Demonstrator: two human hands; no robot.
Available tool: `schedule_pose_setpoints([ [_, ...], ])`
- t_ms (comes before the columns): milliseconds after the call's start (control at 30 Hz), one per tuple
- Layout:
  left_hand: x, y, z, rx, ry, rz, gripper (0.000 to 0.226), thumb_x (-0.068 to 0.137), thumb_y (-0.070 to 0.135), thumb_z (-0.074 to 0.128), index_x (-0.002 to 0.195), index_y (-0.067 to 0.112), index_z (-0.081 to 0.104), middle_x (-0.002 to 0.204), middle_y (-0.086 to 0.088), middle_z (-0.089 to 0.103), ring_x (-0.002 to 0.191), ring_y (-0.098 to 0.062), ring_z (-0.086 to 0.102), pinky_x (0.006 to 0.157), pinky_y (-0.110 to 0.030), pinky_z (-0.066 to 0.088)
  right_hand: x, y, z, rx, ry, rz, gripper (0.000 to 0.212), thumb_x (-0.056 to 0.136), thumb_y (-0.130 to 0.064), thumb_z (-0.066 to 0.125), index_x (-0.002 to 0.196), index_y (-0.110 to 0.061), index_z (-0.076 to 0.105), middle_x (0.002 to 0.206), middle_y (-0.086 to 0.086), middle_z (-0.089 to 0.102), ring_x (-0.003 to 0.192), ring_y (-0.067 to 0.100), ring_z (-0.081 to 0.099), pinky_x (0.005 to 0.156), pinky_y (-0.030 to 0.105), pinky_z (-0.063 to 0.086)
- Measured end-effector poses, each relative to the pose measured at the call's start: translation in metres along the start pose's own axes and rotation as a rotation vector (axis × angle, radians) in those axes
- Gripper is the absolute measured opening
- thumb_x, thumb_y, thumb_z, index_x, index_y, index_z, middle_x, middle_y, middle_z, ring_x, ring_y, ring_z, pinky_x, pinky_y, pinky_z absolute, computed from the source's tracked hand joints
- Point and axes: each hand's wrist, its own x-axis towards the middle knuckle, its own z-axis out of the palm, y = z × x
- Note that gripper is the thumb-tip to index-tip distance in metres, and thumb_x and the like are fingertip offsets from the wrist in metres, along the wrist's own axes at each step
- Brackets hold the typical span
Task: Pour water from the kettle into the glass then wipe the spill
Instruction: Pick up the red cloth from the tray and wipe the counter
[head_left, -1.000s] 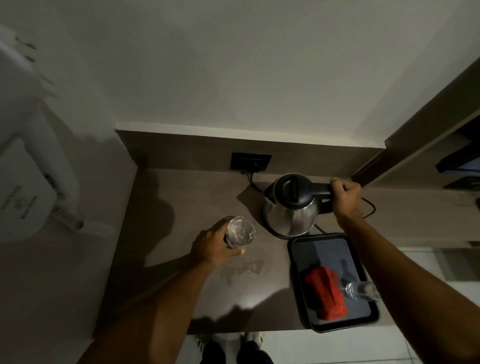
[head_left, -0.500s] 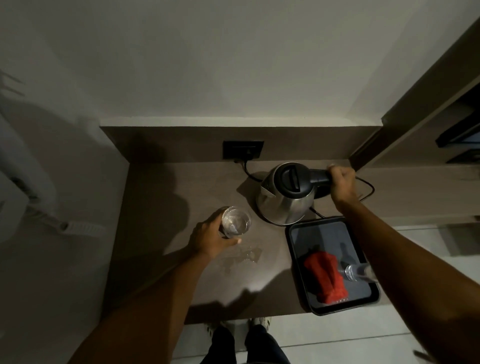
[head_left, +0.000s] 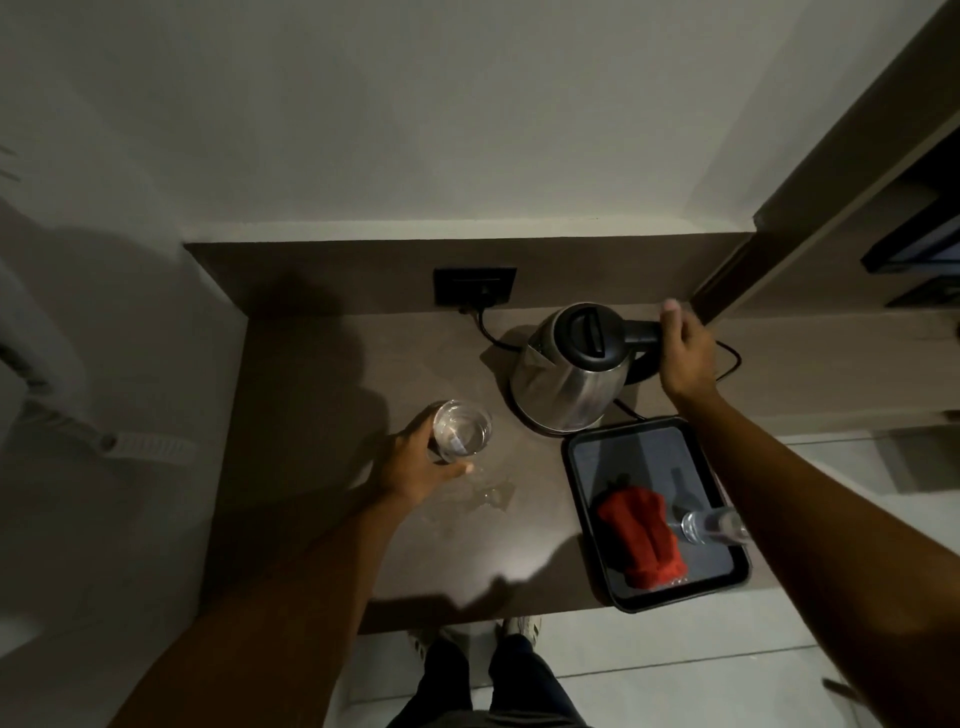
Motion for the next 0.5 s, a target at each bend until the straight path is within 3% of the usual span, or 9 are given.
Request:
schedule_pose_setpoints([
  [100, 0.0, 0.001, 0.003, -0.073, 0.004, 0.012, 0.091, 0.058, 0.025, 0.095, 0.138, 0.025, 0.052, 0.13, -0.005, 0.066, 0.118, -0.024, 0.063, 0.092, -0.032, 0.055, -0.016, 0.003, -0.003, -0.062, 0.148, -0.003, 0.057, 0.094, -0.06, 0.042, 0.132, -0.017, 0.044, 0.127, 0.007, 0.054, 0.115, 0.021, 0.054, 0.093, 0.035, 0.048],
  [167, -0.001, 0.002, 0.004, -0.078, 0.012, 0.014, 0.092, 0.058, 0.023, 0.095, 0.138, 0.023, 0.051, 0.131, -0.006, 0.066, 0.118, -0.025, 0.062, 0.094, -0.038, 0.056, -0.047, 0.008, -0.003, -0.101, 0.214, -0.075, 0.06, 0.094, -0.056, 0.046, 0.14, -0.018, 0.036, 0.136, 0.009, 0.046, 0.119, 0.02, 0.048, 0.096, 0.04, 0.047],
  [267, 0.0, 0.0, 0.005, -0.077, 0.012, 0.019, 0.093, 0.058, 0.023, 0.095, 0.14, 0.021, 0.05, 0.132, -0.008, 0.065, 0.119, -0.028, 0.062, 0.095, -0.044, 0.056, -0.111, 0.039, 0.0, -0.261, 0.049, -0.181, 0.058, 0.093, -0.048, 0.051, 0.141, -0.019, 0.036, 0.14, 0.006, 0.042, 0.125, 0.019, 0.043, 0.101, 0.039, 0.041],
  [333, 0.001, -0.001, 0.004, -0.061, 0.016, 0.026, 0.095, 0.058, 0.026, 0.096, 0.141, 0.023, 0.05, 0.131, -0.006, 0.066, 0.118, -0.027, 0.063, 0.096, -0.043, 0.055, -0.151, 0.066, -0.001, -0.455, -0.066, -0.158, 0.058, 0.093, -0.049, 0.049, 0.143, -0.023, 0.035, 0.15, 0.005, 0.036, 0.135, 0.024, 0.036, 0.109, 0.049, 0.033],
  [433, 0.0, -0.004, 0.003, -0.036, 0.03, 0.041, 0.095, 0.055, 0.033, 0.096, 0.139, 0.027, 0.052, 0.127, -0.002, 0.069, 0.112, -0.022, 0.065, 0.093, -0.034, 0.055, -0.188, 0.104, -0.007, -0.69, -0.194, -0.047, 0.058, 0.094, -0.051, 0.037, 0.148, -0.03, 0.03, 0.16, 0.005, 0.022, 0.143, 0.033, 0.024, 0.11, 0.063, 0.02],
  [500, 0.001, -0.005, 0.004, -0.045, 0.032, 0.034, 0.094, 0.054, 0.032, 0.096, 0.138, 0.027, 0.053, 0.124, -0.002, 0.07, 0.109, -0.021, 0.066, 0.09, -0.031, 0.055, -0.197, 0.116, -0.009, -0.723, -0.286, 0.038, 0.061, 0.094, -0.056, 0.022, 0.15, -0.031, 0.028, 0.161, 0.006, 0.02, 0.143, 0.035, 0.023, 0.111, 0.066, 0.021],
])
